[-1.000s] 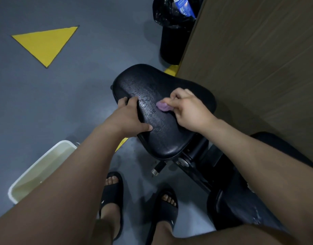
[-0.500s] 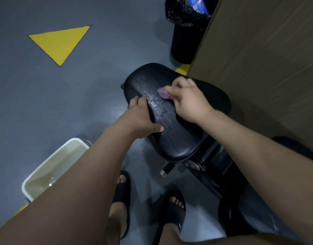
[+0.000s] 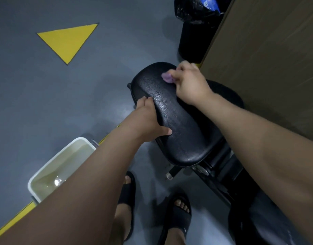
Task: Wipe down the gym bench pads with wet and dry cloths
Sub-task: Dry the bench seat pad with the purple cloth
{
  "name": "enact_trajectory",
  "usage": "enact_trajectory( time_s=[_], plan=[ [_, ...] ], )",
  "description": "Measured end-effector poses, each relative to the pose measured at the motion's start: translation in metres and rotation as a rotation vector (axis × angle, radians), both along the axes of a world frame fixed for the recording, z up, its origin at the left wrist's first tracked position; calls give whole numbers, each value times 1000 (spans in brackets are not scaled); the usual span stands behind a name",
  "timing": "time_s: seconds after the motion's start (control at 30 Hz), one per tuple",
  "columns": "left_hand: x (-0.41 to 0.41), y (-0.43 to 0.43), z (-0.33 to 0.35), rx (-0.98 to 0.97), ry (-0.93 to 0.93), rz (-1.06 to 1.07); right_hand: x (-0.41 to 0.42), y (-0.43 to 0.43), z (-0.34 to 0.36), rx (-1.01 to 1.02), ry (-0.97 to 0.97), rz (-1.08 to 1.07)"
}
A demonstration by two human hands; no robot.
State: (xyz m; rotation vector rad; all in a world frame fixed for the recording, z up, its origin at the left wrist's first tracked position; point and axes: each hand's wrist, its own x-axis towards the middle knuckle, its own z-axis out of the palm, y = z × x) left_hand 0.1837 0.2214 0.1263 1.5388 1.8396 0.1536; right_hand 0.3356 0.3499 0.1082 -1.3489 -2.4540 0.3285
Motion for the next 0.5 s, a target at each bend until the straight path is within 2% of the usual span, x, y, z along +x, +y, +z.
enact_trajectory(
  time_s=[0.2, 0.5],
  plan=[
    [3, -1, 4, 12, 14, -10, -21, 17, 2, -30, -58, -31],
    [1, -4, 3, -11, -6, 23, 37, -77, 6, 26, -12, 230]
  ],
)
